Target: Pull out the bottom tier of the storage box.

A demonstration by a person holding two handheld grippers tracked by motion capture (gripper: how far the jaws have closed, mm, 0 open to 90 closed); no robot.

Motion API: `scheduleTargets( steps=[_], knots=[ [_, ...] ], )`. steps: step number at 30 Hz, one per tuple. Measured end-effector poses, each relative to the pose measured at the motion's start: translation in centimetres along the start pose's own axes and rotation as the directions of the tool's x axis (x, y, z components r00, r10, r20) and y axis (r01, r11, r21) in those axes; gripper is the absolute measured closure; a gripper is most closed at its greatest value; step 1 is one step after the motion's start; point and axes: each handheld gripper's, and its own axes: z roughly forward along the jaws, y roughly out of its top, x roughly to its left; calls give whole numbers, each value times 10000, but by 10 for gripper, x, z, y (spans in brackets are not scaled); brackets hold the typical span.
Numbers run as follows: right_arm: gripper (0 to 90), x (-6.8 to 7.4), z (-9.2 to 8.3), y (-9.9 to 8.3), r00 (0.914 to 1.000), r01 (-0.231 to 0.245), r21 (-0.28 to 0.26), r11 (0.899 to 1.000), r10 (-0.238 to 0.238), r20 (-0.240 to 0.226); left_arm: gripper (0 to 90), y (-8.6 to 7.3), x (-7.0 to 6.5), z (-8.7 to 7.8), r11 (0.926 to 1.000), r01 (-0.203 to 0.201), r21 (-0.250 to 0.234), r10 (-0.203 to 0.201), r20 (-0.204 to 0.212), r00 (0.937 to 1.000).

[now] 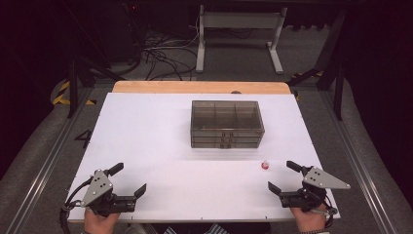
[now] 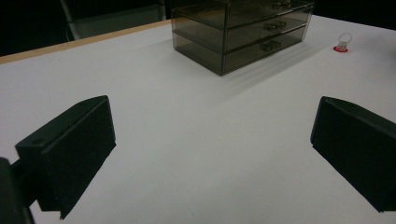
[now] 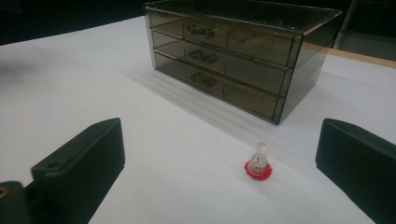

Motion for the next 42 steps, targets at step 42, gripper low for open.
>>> scheduleTargets(
  steps=[42],
  knots=[
    [50, 8, 24, 20, 9989, 241, 423, 9988, -224, -412, 19, 1, 0, 3, 9997, -190, 131, 192, -145, 9997]
  ],
)
